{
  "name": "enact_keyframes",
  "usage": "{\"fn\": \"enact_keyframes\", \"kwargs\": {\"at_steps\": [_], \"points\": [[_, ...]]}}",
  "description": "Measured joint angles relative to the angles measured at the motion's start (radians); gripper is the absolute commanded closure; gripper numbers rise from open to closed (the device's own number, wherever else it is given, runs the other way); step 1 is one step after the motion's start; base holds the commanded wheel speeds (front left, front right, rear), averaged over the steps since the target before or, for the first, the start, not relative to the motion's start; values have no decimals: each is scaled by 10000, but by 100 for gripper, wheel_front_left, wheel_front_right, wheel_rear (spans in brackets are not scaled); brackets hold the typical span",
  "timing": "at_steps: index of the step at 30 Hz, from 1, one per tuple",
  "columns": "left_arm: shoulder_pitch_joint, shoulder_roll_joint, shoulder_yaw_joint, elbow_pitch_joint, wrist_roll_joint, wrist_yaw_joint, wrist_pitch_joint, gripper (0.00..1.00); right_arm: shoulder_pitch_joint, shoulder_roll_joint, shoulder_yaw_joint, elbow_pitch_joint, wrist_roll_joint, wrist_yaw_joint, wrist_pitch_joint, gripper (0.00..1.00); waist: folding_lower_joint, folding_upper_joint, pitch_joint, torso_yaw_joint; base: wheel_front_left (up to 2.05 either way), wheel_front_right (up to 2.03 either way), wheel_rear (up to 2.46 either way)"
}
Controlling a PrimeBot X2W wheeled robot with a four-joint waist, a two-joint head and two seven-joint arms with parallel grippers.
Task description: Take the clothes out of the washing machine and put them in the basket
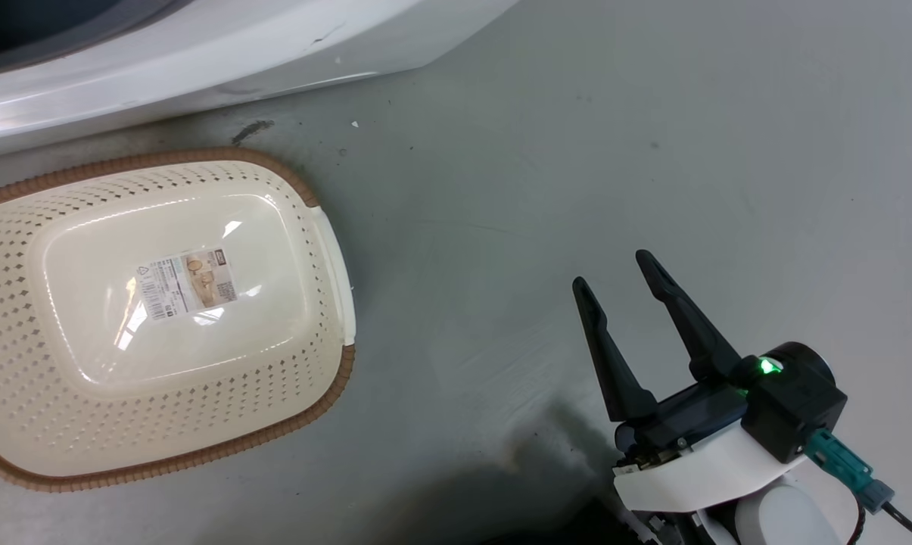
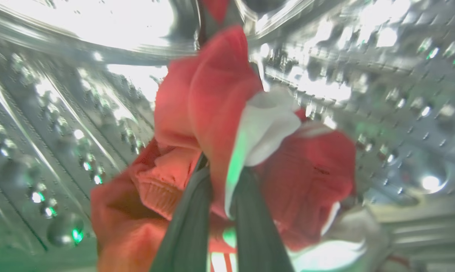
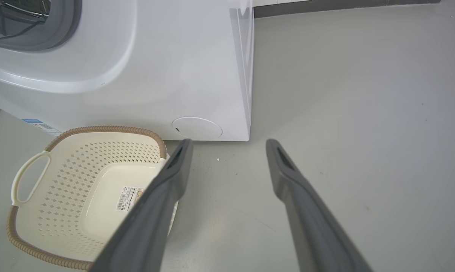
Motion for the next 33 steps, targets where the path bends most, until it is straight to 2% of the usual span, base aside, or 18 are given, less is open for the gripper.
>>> {"fn": "enact_keyframes", "kwargs": {"at_steps": [5,9,12,16,25,33], "points": [[409,-232,56,-389,-138,274,-1781,100,-77,0,-240,-2,-63,0,15,0,0,0,-175,225,0,0,0],[910,-508,215,-441,-464,232,-3124,100,-122,2,-451,-6,-224,0,100,0,0,0,-494,451,0,0,0],[1350,-663,326,-460,-642,201,-3632,100,-120,2,-610,2,-282,0,180,0,0,0,-825,622,0,0,0],[2132,-857,437,-899,-802,186,-3841,100,-89,4,-769,19,-297,0,316,0,0,0,-1343,841,0,0,0],[4918,-978,1331,-4004,-932,378,-3850,100,258,4,-1210,104,-311,0,537,0,-1,0,-2566,1209,0,0,0],[7187,-1448,1933,-5467,-748,274,-3860,100,639,2,-1394,199,-316,0,717,0,-1,0,-3749,1413,0,0,0]]}}
